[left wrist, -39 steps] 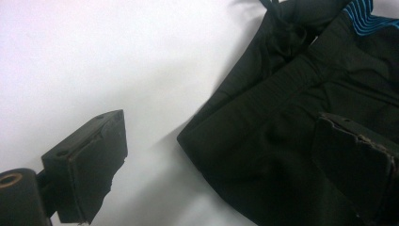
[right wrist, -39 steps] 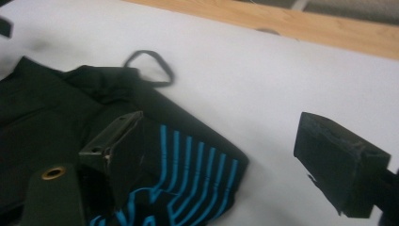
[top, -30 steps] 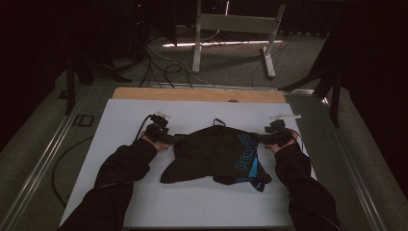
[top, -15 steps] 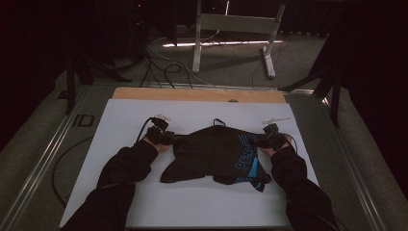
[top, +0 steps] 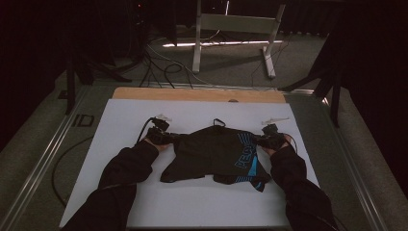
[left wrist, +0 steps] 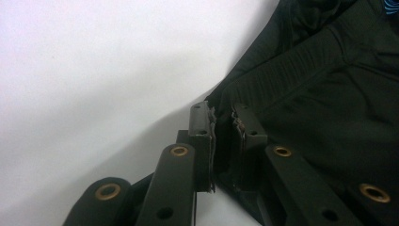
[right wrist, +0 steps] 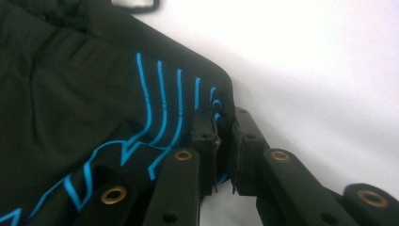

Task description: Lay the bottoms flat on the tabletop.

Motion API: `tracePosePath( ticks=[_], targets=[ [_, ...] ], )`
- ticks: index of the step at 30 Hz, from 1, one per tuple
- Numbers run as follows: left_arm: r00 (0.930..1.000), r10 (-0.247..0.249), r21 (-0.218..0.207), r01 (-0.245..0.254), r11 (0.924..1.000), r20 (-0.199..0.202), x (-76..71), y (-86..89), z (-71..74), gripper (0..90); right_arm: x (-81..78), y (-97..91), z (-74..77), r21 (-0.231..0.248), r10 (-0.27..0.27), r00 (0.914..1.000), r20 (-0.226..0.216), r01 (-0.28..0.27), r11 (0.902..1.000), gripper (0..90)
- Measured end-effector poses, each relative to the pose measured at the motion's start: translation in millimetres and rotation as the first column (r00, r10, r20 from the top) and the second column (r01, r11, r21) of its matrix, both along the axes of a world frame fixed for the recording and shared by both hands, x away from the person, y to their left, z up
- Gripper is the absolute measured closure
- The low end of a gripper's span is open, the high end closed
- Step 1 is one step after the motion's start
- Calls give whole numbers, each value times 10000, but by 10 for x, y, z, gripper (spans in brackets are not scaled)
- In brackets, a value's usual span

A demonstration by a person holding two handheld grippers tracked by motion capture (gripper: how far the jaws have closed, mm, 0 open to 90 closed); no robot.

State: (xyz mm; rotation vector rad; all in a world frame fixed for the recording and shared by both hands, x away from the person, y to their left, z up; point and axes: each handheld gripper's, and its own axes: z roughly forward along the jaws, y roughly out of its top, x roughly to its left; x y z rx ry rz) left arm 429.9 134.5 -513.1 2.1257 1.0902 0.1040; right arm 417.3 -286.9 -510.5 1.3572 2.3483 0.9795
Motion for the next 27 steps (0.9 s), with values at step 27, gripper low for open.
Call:
tracePosePath(
  ticks=[27],
  targets=[
    [9754, 864, -563, -765, 9955, 2029, 242, 16, 671, 817, 329, 27, 625, 995, -979, 9841, 1480, 836, 9915, 826]
  ],
)
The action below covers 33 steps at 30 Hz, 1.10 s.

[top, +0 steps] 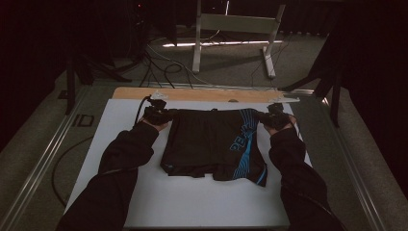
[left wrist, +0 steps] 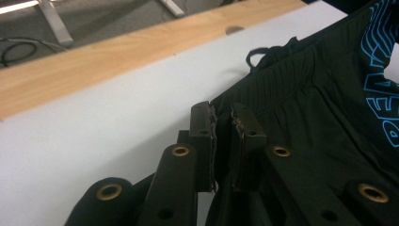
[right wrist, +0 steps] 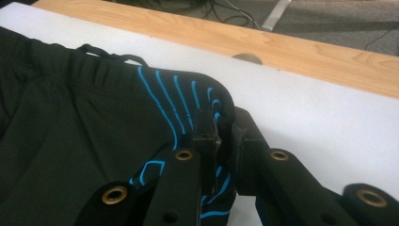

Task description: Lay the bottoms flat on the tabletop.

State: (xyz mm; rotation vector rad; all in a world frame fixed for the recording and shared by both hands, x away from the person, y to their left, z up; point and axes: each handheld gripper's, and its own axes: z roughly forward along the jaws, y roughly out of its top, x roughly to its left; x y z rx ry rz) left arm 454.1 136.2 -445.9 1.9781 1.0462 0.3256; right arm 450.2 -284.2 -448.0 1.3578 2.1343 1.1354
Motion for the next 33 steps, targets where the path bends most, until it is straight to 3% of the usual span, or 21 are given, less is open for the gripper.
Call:
tracePosePath(
  ticks=[8, 18, 21, 27, 29, 30, 31, 32, 33],
  targets=[
    [9992, 367, -7, -367, 9993, 138, 190, 13, 12, 815, 252, 84, 33, -161, -352, 9994, 70, 353, 9992, 825],
    [9966, 751, 105, -748, 9971, -348, 363, 2, -140, 814, 544, 220, -132, -689, -826, 9958, -390, 797, 9944, 825],
    [9954, 895, 166, -890, 9959, -346, 419, -7, -132, 814, 583, 242, -132, -670, -855, 9957, -364, 829, 9943, 825],
    [9921, 1138, 563, -1109, 9922, -524, 552, -51, -214, 806, 697, 322, -151, -1292, -1118, 9935, -228, 1080, 9857, 824],
    [9909, 1087, 410, -1057, 9935, -799, 587, -52, -273, 793, 711, 325, -162, -1284, -1127, 9931, -318, 1078, 9859, 803],
    [9900, 1052, 379, -1020, 9941, -942, 602, -51, -306, 671, 744, 307, -196, -1142, -1442, 9878, -580, 1370, 9840, 613],
    [9888, 1097, 407, -1061, 9935, -1016, 606, -52, -327, 565, 757, 287, -207, -808, -1486, 9859, -774, 1423, 9865, 533],
    [9874, 1011, 257, -987, 9948, -1219, 612, -53, -345, 491, 770, 275, -216, -602, -1563, 9823, -1036, 1506, 9868, 503],
    [9857, 975, 250, -950, 9952, -1371, 614, -60, -356, 491, 770, 275, -216, -602, -1563, 9823, -1036, 1506, 9868, 503]
  ],
)
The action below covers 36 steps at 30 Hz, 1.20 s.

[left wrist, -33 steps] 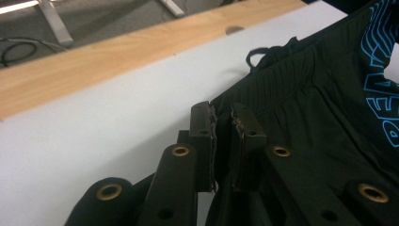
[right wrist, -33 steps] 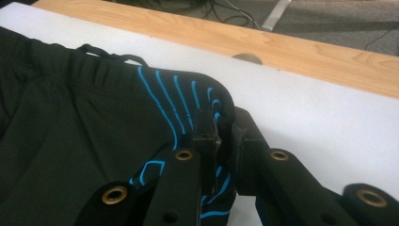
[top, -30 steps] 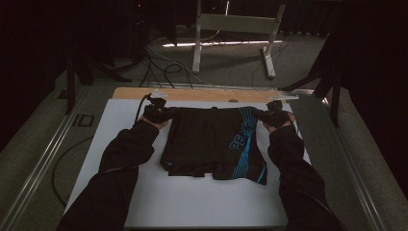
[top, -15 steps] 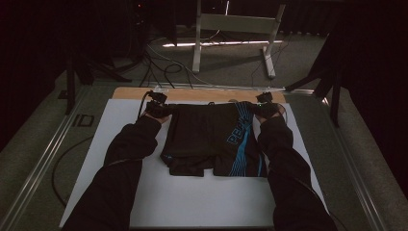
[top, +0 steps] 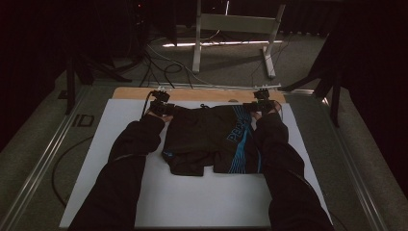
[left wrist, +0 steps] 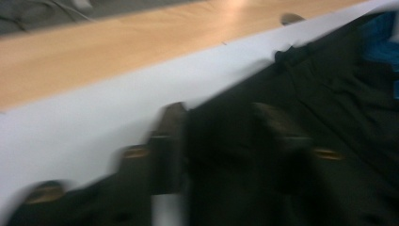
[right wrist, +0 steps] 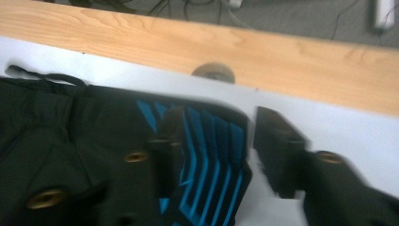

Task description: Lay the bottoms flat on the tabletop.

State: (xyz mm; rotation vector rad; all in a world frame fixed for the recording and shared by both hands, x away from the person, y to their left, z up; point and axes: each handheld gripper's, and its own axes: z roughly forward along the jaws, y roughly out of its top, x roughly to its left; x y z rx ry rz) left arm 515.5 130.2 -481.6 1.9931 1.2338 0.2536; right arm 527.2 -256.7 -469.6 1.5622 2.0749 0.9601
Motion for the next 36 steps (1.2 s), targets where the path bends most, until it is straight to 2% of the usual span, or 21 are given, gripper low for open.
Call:
tracePosePath(
  ticks=[1, 2, 3, 5, 6, 7, 8, 11, 13, 14, 15, 18, 20, 22, 26, 30, 31, 32, 36],
  targets=[
    [10000, 21, 75, -21, 10000, 59, -6, -6, -3, 440, -5, -1, 1, -154, -70, 9999, 74, 71, 9999, 492],
    [10000, -71, -26, 71, 10000, 15, -9, -8, -1, 392, -17, -3, 9, -209, -38, 9998, 204, 43, 9998, 475],
    [9999, -141, -95, 141, 9999, -83, -9, -14, 1, 305, -25, -9, 19, -20, 24, 10000, 89, -24, 10000, 422],
    [9995, -296, -104, 295, 9995, -59, -20, -26, 19, 248, -28, -9, 23, -34, 19, 10000, 33, -19, 10000, 403],
    [9995, -305, -53, 305, 9995, -35, -27, -34, 31, 248, -34, -10, 26, -17, 47, 10000, 57, -47, 10000, 371],
    [9993, -363, -121, 362, 9993, -44, -36, -38, 43, 170, -50, -12, 36, 31, 26, 10000, 47, -26, 10000, 340],
    [9985, -544, -228, 542, 9983, -77, -46, -39, 55, 170, -50, -12, 36, 31, 26, 10000, 47, -26, 10000, 340],
    [9978, -664, -143, 664, 9977, -21, -87, -54, 85, 120, -92, 4, 32, 133, 210, 9998, 2, -210, 9997, 272],
    [9978, -663, -203, 663, 9976, -4, -112, -44, 106, 119, -108, 14, 33, 204, 291, 9996, -26, -291, 9994, 264],
    [9976, -685, -223, 685, 9974, 32, -128, -39, 119, 119, -119, 15, 34, 220, 386, 9993, 5, -386, 9990, 241],
    [9975, -703, -218, 704, 9973, 61, -146, -38, 132, 119, -158, 29, 42, 441, 658, 9978, 83, -661, 9968, 192],
    [9947, -1016, -115, 1018, 9947, 176, -209, -48, 171, 115, -199, 48, 51, 645, 860, 9960, 219, -873, 9941, 152],
    [9924, -1201, -211, 1206, 9925, 257, -249, -43, 200, 114, -237, 60, 62, 811, 1119, 9934, 261, -1137, 9902, 132],
    [9909, -1291, -409, 1307, 9906, 381, -309, -36, 229, 111, -302, 105, 81, 918, 1289, 9911, 343, -1316, 9871, 135],
    [9886, -1441, -410, 1460, 9884, 442, -370, -29, 249, 110, -367, 155, 97, 848, 1541, 9875, 344, -1565, 9840, 134],
    [9861, -1567, -488, 1594, 9860, 548, -444, 1, 293, 110, -468, 213, 139, 772, 1813, 9820, 524, -1850, 9797, 133],
    [9850, -1630, -563, 1661, 9845, 563, -466, 8, 305, 110, -519, 238, 166, 923, 1970, 9786, 600, -2020, 9750, 133],
    [9841, -1668, -555, 1702, 9838, 606, -489, 16, 319, 110, -519, 238, 166, 923, 1970, 9786, 600, -2020, 9750, 133],
    [9784, -1962, -612, 2001, 9779, 644, -581, 55, 367, 110, -633, 314, 221, 872, 2337, 9694, 750, -2398, 9669, 133]
  ],
)
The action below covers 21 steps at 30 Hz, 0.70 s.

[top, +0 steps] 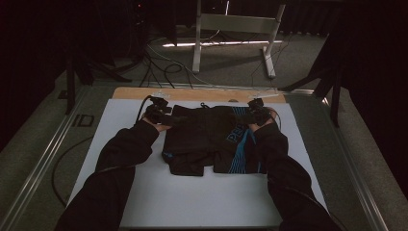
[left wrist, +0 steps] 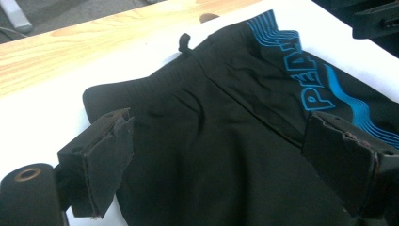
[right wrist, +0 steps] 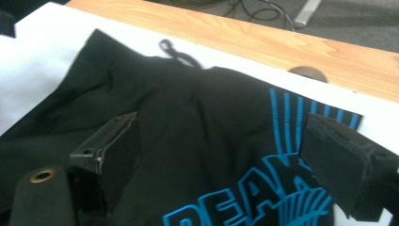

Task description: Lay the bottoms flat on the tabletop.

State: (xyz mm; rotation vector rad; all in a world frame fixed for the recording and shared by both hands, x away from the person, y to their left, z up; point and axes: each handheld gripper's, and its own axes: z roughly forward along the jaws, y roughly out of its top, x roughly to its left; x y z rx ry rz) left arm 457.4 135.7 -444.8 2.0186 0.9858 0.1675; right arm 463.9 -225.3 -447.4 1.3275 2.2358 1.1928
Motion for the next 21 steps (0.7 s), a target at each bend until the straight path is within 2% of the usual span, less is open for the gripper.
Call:
tracePosePath(
  ticks=[3, 4, 5, 8, 9, 10, 11, 12, 14, 16, 17, 18, 19, 21],
  targets=[
    [9998, -174, -64, 174, 9998, 39, -88, 24, 24, 110, -103, 67, 36, -39, 402, 9991, 140, -402, 9992, 134],
    [9996, -250, -92, 251, 9996, 95, -121, 31, 31, 110, -185, 107, 59, 193, 602, 9979, 235, -607, 9980, 133],
    [9992, -373, -117, 375, 9992, 129, -166, 41, 41, 110, -185, 107, 59, 193, 602, 9979, 235, -607, 9980, 133],
    [9975, -665, -135, 669, 9977, 256, -283, 76, 59, 112, -361, 182, 90, 272, 926, 9943, 525, -941, 9952, 141],
    [9975, -665, -135, 669, 9977, 256, -283, 76, 59, 118, -361, 182, 90, 272, 926, 9943, 525, -941, 9952, 141],
    [9959, -832, -158, 838, 9964, 359, -384, 106, 65, 118, -419, 196, 95, 365, 1087, 9922, 606, -1111, 9931, 140],
    [9945, -966, -179, 974, 9951, 406, -439, 124, 66, 143, -584, 236, 94, 782, 1458, 9865, 743, -1516, 9854, 142],
    [9936, -1050, -227, 1060, 9941, 424, -478, 136, 64, 143, -584, 236, 94, 782, 1458, 9865, 743, -1516, 9854, 142],
    [9905, -1275, -100, 1282, 9917, 524, -581, 167, 62, 156, -738, 298, 82, 757, 1858, 9789, 847, -1922, 9784, 142],
    [9886, -1412, -262, 1427, 9894, 516, -682, 204, 60, 157, -789, 330, 71, 733, 1899, 9788, 761, -1954, 9780, 142],
    [9879, -1443, -333, 1463, 9887, 561, -736, 223, 59, 162, -888, 395, 42, 650, 2263, 9720, 637, -2304, 9709, 148],
    [9871, -1502, -414, 1526, 9874, 563, -792, 243, 57, 162, -888, 395, 42, 650, 2263, 9720, 637, -2304, 9709, 148],
    [9847, -1630, -525, 1663, 9847, 618, -909, 272, 43, 178, -989, 471, 10, 601, 2500, 9667, 540, -2531, 9656, 163],
    [9840, -1648, -530, 1685, 9843, 684, -965, 284, 30, 197, -1081, 544, -27, 481, 2747, 9597, 600, -2776, 9595, 227]
  ],
)
